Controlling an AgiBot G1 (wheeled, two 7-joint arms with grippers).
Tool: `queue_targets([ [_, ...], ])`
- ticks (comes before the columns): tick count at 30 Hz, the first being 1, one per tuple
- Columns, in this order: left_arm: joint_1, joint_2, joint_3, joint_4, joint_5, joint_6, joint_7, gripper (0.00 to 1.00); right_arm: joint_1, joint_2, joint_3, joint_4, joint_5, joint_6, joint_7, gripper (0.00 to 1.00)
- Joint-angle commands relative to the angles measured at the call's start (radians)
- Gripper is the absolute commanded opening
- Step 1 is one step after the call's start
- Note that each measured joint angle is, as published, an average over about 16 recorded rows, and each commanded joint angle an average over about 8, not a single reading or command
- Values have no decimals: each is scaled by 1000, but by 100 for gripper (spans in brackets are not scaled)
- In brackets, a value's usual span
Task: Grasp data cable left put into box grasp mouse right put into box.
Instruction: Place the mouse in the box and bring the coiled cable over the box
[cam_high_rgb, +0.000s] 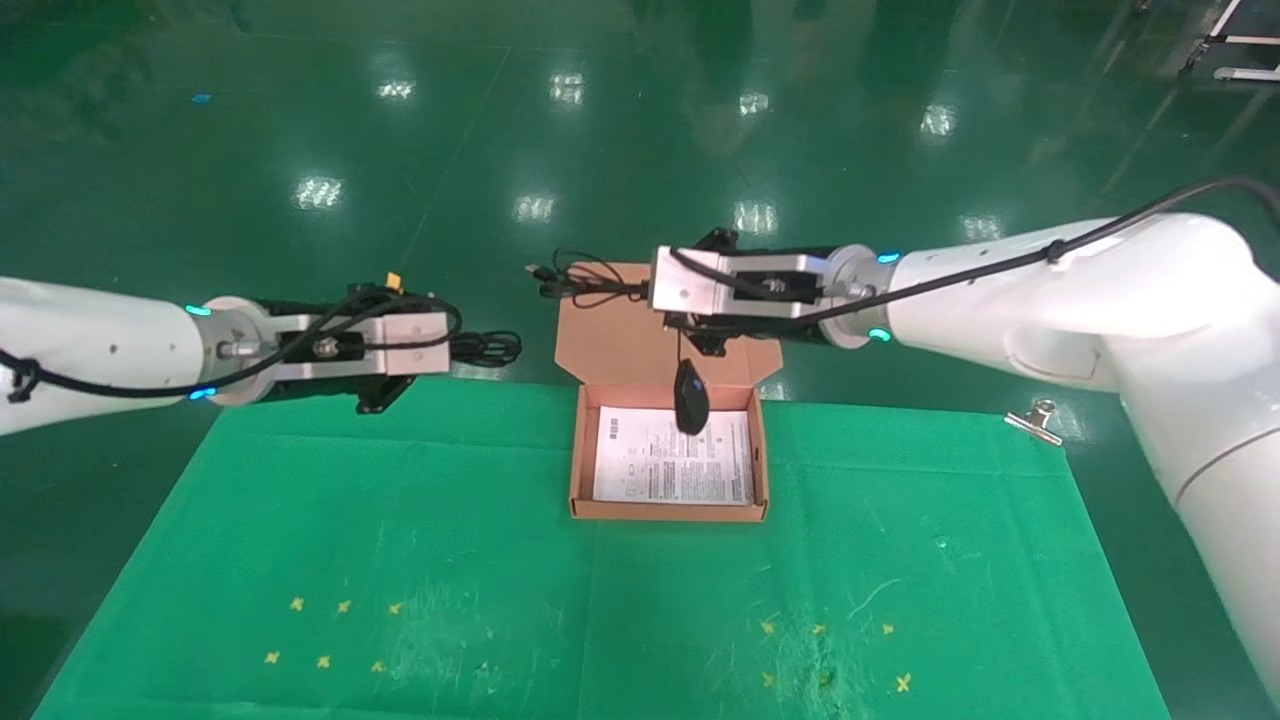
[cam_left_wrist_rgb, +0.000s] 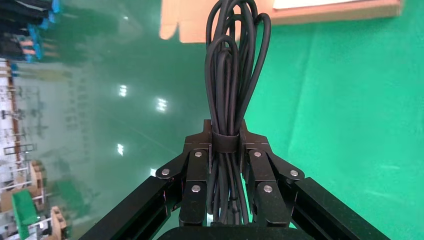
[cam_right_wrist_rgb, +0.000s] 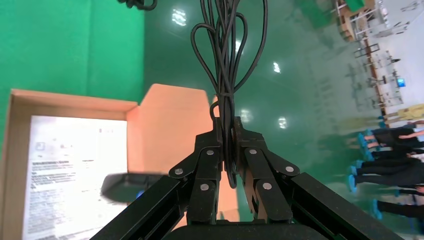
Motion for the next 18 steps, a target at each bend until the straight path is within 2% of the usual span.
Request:
queue_targets([
  [1,5,-5,4,-4,18,6,-15,0,-3,-17,-1,-30,1,7,-16,0],
  [9,25,-31,11,-60,54,45,-71,0,-37,-46,-40,-60,43,5,-54,0],
  [18,30,-34,12,-80,66,51,-91,0,-95,-55,-153,-3,149,50,-18,0],
])
